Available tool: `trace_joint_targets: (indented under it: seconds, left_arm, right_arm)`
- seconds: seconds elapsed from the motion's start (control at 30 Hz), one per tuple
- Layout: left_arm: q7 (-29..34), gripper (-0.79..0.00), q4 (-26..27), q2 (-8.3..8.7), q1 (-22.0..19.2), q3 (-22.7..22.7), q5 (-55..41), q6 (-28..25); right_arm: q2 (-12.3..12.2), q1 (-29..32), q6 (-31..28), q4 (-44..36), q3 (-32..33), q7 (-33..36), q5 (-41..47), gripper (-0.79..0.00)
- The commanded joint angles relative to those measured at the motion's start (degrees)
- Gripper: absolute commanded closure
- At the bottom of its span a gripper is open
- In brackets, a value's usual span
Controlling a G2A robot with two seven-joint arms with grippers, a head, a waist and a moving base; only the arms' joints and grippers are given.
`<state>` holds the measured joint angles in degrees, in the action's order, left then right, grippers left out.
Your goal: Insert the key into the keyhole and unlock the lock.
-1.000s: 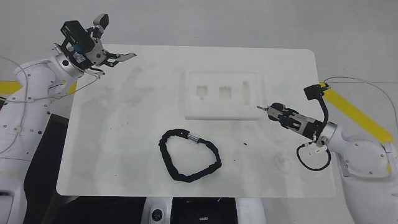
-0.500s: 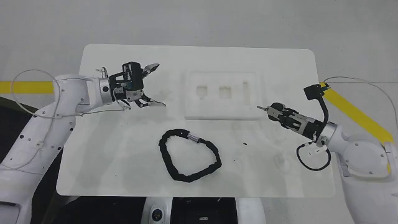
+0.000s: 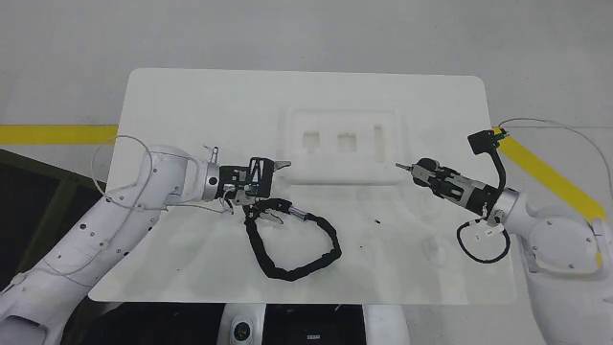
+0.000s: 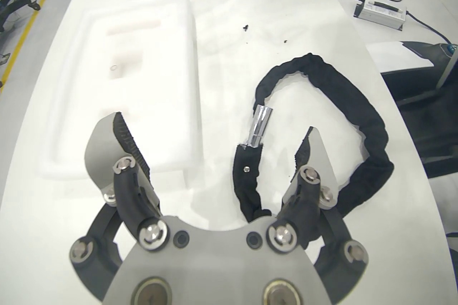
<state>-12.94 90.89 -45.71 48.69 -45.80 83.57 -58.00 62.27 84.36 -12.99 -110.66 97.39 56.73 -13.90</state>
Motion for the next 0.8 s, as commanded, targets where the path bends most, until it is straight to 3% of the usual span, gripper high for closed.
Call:
trace_joint_targets:
  seconds: [0.0,0.2,0.77]
  left_arm:
    - [-0.9,-0.785,0.4,0.13,-0.1,1.3,1.3,0.0]
    - [-2.6,-0.785,0.1,0.66,-2.1,6.1,4.5,0.0]
    - [-2.8,-0.785,0.0,0.67,-2.3,6.3,4.5,0.0]
  right_arm:
    - [0.0,0.0,0.0,0.0,0.0,0.0,0.0,0.000]
    - [0.0,0.0,0.0,0.0,0.0,0.0,0.0,0.000]
    - [0.0,0.0,0.0,0.0,0.0,0.0,0.0,0.000]
